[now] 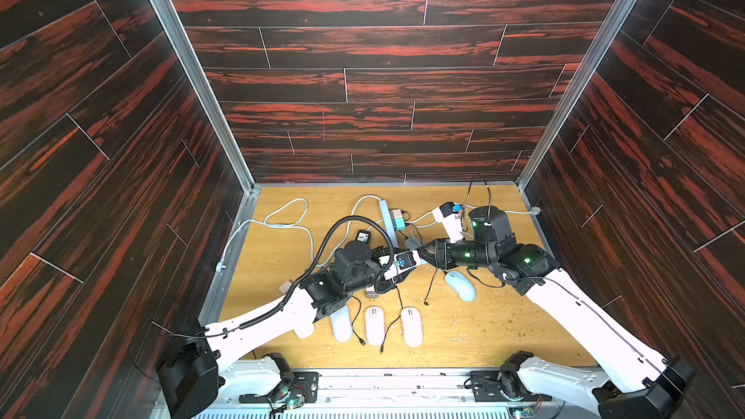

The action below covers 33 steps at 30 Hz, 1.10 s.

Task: Unplug the wireless mouse
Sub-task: Remove the power cord from the plug, then place the power cord at the center of the board.

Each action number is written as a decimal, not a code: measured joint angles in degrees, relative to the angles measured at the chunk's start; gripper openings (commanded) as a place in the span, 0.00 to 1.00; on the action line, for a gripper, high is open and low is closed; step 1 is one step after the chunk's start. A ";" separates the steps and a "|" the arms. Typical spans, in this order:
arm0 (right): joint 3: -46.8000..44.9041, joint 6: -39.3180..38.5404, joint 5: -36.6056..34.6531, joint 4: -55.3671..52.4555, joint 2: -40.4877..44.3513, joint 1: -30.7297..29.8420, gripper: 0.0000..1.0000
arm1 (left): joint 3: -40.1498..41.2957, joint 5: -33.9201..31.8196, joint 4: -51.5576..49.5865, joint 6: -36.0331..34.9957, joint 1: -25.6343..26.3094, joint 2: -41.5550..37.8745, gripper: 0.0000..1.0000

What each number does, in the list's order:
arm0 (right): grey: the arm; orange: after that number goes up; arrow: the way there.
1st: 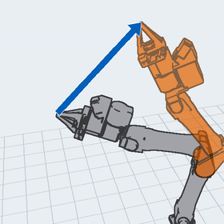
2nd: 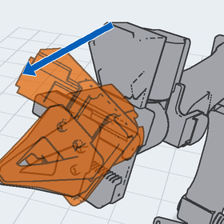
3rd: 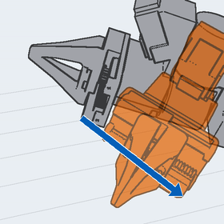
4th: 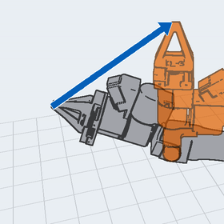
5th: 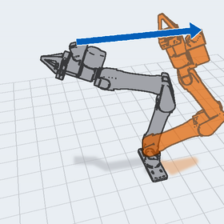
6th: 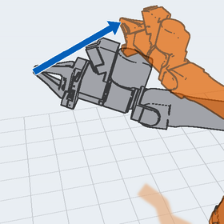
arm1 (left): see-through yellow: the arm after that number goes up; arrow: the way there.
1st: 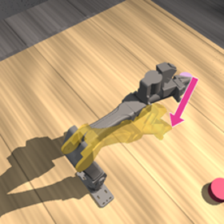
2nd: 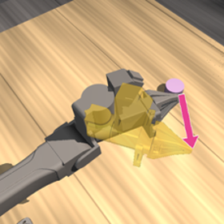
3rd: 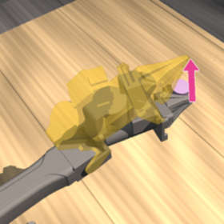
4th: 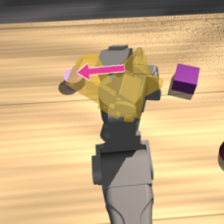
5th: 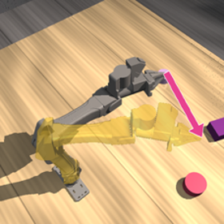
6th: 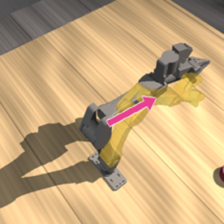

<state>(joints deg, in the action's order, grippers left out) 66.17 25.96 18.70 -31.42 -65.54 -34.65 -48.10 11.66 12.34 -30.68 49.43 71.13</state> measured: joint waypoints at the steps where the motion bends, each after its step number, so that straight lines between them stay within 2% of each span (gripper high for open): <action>1: 0.00 0.02 0.09 0.15 0.00 0.00 0.27 | 0.00 0.13 -0.02 0.00 -0.02 0.00 0.00; 10: -0.07 -0.04 0.81 0.79 0.00 -0.02 0.07 | 0.22 0.35 -0.28 -0.02 -0.02 -0.04 0.00; 15: -0.07 -0.09 0.76 0.81 0.02 -0.02 0.00 | 0.22 0.35 -0.28 -0.09 -0.02 -0.07 0.00; 22: -0.94 -0.68 -1.40 0.74 2.89 -0.31 0.00 | 0.22 0.37 0.07 -1.07 0.15 -0.15 0.00; 28: 0.81 -3.37 -7.61 0.57 7.23 0.72 0.00 | 1.70 0.33 -2.36 -1.57 0.11 -0.92 0.00; 33: 2.49 -4.09 -10.32 0.42 7.37 0.87 0.00 | 2.62 -0.87 -3.69 -1.44 0.13 -1.03 0.00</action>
<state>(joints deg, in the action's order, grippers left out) 68.66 21.87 8.38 -31.00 -58.17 -33.78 -45.47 10.79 8.64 -32.12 49.56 70.11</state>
